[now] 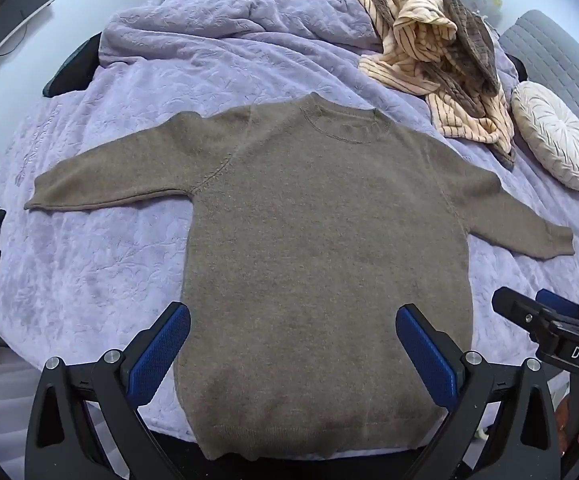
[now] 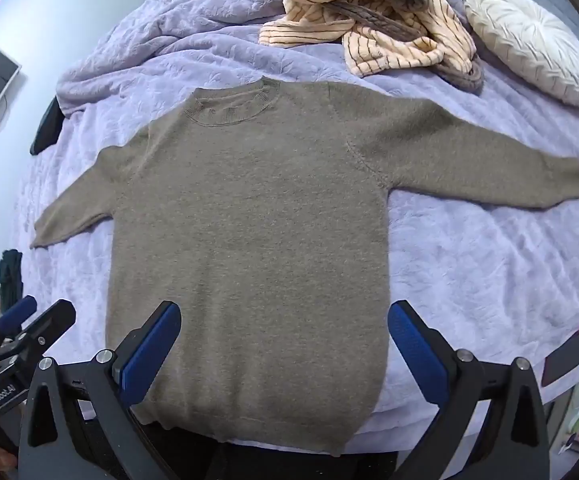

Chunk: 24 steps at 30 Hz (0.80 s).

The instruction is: Fold small clothes

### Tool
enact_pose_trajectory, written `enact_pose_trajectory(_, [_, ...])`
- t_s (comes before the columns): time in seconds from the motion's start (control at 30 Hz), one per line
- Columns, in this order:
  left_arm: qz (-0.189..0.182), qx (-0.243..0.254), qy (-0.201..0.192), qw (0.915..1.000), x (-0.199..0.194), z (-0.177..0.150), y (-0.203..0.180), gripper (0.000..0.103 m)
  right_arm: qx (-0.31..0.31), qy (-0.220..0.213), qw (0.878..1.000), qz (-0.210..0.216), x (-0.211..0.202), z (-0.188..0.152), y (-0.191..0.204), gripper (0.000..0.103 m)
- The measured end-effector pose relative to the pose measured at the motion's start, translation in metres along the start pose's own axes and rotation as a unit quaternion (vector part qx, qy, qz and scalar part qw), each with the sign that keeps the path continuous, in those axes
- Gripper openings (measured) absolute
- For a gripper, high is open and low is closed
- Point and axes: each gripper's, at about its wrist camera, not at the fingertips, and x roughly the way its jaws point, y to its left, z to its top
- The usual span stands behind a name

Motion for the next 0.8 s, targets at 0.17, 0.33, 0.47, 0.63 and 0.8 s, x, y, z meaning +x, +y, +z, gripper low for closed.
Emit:
enact_pose_trajectory(0.17, [0.021, 0.016, 0.008, 0.9996, 0.003, 0.005, -0.001, 0.103, -0.005, -0.002, 1.0, -0.002, -0.001, 0.006, 0.0, 0.103])
enact_pose_trajectory(0.33, [0.028, 0.011, 0.017, 0.9994, 0.005, 0.003, -0.006, 0.103, 0.001, 0.002, 1.0, 0.001, 0.003, 0.01, -0.003, 0.103])
enact_pose_trajectory(0.47, [0.036, 0.011, 0.017, 0.9991, 0.005, 0.004, -0.008, 0.103, 0.003, 0.002, 1.0, -0.001, 0.006, 0.013, -0.006, 0.103])
enact_pose_trajectory(0.63, [0.049, 0.01, 0.021, 0.9986, 0.007, 0.007, -0.008, 0.103, 0.011, 0.004, 1.0, -0.001, 0.01, 0.018, -0.01, 0.103])
enact_pose_trajectory(0.8, [0.052, 0.012, 0.029, 0.9982, 0.011, 0.008, -0.01, 0.103, 0.014, 0.008, 1.0, 0.001, 0.014, 0.02, -0.013, 0.103])
